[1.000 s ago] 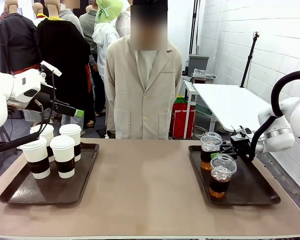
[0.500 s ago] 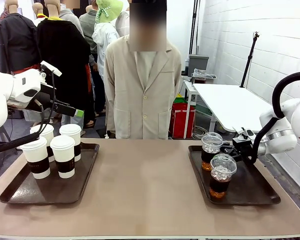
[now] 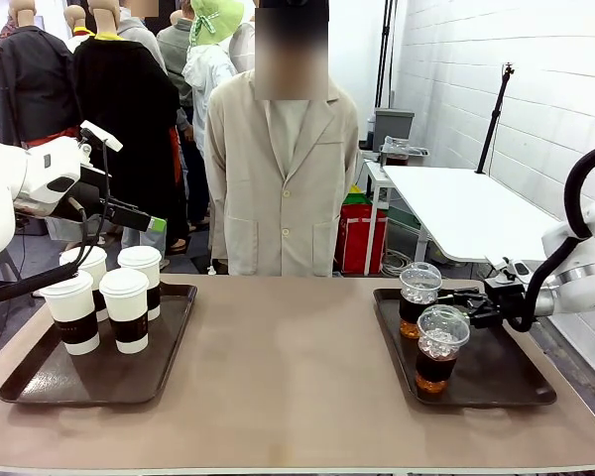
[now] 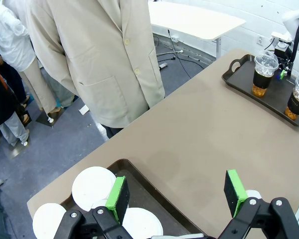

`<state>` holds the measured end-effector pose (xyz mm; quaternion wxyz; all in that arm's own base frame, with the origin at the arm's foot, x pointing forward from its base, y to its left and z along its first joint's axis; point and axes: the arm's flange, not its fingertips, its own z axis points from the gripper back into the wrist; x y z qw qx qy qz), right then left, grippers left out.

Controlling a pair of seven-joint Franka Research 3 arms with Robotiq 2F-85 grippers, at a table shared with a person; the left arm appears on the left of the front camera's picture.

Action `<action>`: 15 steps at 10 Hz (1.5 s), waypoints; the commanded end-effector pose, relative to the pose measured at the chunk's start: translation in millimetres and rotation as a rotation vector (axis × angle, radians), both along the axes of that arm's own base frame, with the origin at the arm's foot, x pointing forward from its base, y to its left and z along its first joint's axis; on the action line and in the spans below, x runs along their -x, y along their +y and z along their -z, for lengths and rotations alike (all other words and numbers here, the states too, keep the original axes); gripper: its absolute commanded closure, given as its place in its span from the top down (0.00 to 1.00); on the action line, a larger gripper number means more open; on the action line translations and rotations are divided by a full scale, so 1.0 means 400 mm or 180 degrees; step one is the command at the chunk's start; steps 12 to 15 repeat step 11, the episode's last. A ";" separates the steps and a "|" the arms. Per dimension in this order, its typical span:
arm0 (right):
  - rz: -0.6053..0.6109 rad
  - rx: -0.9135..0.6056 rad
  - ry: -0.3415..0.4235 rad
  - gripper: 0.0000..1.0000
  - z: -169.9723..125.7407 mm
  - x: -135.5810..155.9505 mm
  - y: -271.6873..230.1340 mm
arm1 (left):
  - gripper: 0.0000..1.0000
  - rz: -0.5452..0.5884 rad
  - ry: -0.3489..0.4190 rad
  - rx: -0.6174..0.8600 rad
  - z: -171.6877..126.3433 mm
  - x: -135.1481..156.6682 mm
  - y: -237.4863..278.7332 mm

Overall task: Distribute the coffee onto the tray.
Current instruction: Pick up another iced Americano from the middle of the table and place it on the right Handle tray.

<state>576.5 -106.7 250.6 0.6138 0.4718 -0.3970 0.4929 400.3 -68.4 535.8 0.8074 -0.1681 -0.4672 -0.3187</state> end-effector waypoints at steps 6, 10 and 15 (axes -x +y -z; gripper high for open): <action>0.0032 -0.0001 0.0008 1.00 -0.003 0.009 -0.011 | 1.00 -0.0021 0.0021 0.0007 0.004 -0.001 -0.001; 0.0032 -0.0001 0.0008 1.00 -0.003 0.009 -0.011 | 1.00 -0.0021 0.0021 0.0007 0.004 -0.001 -0.001; 0.0032 -0.0001 0.0008 1.00 -0.003 0.009 -0.011 | 1.00 -0.0021 0.0021 0.0007 0.004 -0.001 -0.001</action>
